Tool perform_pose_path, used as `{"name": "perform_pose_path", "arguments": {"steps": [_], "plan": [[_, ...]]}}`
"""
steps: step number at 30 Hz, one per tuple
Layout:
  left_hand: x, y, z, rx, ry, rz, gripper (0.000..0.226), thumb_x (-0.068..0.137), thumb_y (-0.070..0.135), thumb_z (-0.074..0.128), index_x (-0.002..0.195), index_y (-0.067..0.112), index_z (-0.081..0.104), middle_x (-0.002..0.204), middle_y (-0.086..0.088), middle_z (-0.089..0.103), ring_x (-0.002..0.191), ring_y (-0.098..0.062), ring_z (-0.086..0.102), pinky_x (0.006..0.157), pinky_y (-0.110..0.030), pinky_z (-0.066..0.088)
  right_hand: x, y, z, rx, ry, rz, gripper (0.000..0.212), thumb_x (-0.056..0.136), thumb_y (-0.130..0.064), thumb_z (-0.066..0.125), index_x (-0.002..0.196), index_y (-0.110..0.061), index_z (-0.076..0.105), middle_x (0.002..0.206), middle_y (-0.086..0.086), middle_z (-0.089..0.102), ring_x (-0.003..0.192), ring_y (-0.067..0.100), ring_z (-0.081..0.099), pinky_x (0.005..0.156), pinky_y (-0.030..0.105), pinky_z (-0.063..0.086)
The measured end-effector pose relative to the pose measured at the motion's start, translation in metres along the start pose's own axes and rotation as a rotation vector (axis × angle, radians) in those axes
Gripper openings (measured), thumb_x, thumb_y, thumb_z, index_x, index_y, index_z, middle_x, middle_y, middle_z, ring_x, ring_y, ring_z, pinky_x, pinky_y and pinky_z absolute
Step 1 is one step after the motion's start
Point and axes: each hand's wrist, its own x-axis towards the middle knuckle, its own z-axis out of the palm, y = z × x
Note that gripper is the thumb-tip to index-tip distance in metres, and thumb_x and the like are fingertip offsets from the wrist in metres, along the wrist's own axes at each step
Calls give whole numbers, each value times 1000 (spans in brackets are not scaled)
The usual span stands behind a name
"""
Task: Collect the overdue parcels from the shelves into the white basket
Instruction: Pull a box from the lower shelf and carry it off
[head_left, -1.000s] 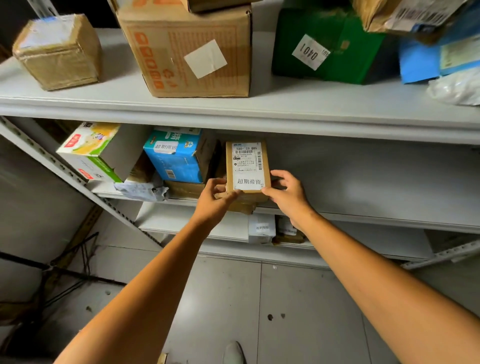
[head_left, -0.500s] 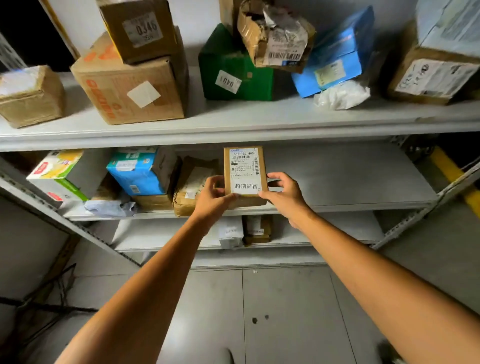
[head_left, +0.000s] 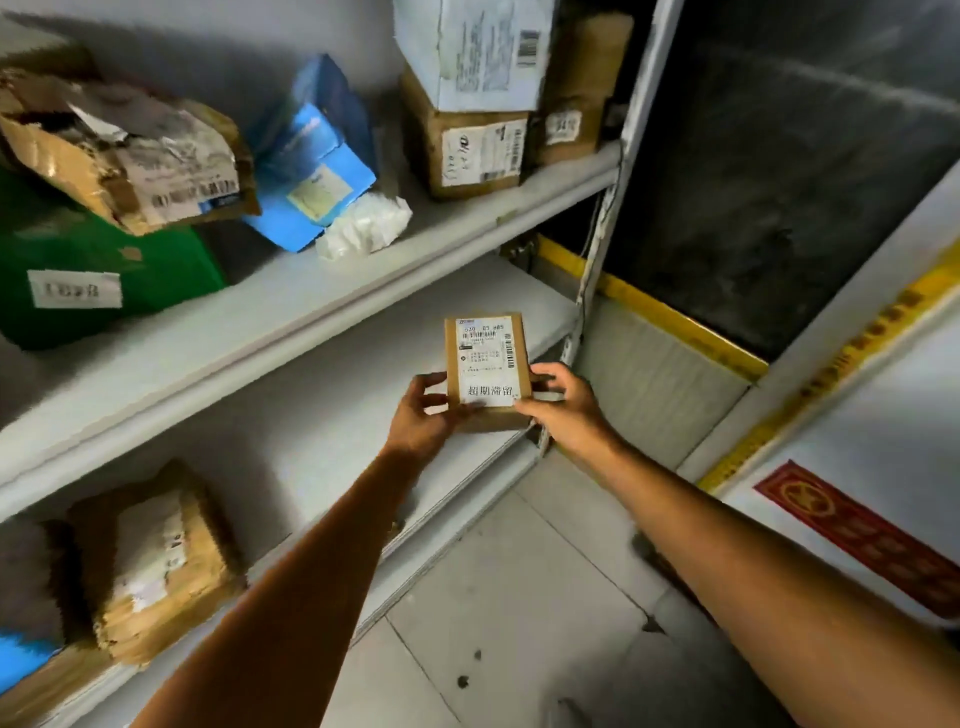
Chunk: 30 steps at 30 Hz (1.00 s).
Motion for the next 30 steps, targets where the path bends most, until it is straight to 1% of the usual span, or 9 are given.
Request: {"name": "perform_pose_path", "arguments": {"steps": [2, 4, 6, 10, 12, 14, 19, 24, 30], "plan": [[5, 3, 27, 18, -104, 13, 67, 71, 30, 88, 127, 22, 53, 119, -7, 65, 102, -24, 66, 73, -31, 54, -11, 12, -25, 46, 93, 36, 48, 77, -8, 80, 121, -18, 62, 111, -2, 66, 106, 14, 62, 79, 21, 51], [6, 6, 54, 45, -210, 30, 73, 62, 41, 90, 124, 22, 55, 120, -5, 65, 107, -24, 64, 79, -35, 57, -25, 25, -49, 101, 167, 62, 49, 77, -7, 80, 122, -16, 62, 108, -3, 68, 102, 15, 66, 75, 20, 55], [5, 5, 87, 76, -305, 17, 67, 63, 42, 89, 119, 24, 57, 120, -3, 65, 108, -24, 65, 89, -44, 58, -42, 37, -78, 86, 256, 87, 49, 78, -11, 81, 122, -18, 63, 106, -3, 70, 102, 15, 67, 82, 30, 58], [-1, 0, 160, 135, -431, 40, 59, 65, 41, 89, 113, 28, 59, 114, 0, 68, 106, -29, 67, 89, -50, 57, -75, 64, -138, 67, 385, 141, 61, 72, -27, 83, 129, -22, 61, 115, -2, 70, 104, 15, 66, 87, 38, 58], [-11, -2, 211, 206, -519, 83, 51, 71, 34, 87, 114, 29, 59, 112, 4, 68, 107, -31, 66, 88, -46, 57, -100, 81, -178, 103, 478, 166, 63, 67, -32, 83, 127, -26, 63, 118, -5, 68, 104, 12, 66, 81, 30, 60], [-25, -5, 260, 230, -612, 116, 43, 80, 21, 82, 115, 31, 59, 112, 6, 68, 110, -26, 65, 91, -44, 57, -128, 92, -214, 133, 556, 169, 48, 75, -22, 82, 121, -24, 68, 113, -7, 69, 99, 9, 67, 70, 17, 56], [-74, -11, 374, 298, -829, 135, 56, 80, 20, 82, 131, 23, 58, 123, -1, 66, 113, -22, 62, 95, -46, 55, -201, 112, -297, 194, 722, 218, 33, 84, -11, 75, 114, -22, 68, 97, -17, 68, 93, 4, 66, 62, 9, 50], [-135, -12, 464, 295, -1010, 123, 56, 67, 26, 78, 119, 33, 60, 119, -5, 68, 103, -22, 64, 80, -37, 55, -266, 135, -360, 227, 895, 270, 28, 86, -16, 73, 110, -26, 63, 94, -20, 65, 86, -4, 63, 63, 9, 51], [-196, -30, 550, 434, -1243, 92, 64, 66, 39, 82, 125, 32, 59, 122, 5, 67, 113, -21, 63, 96, -46, 55, -339, 174, -403, 260, 1120, 359, 43, 83, -18, 77, 124, -21, 63, 106, -12, 70, 99, 6, 67, 71, 16, 56]]}}
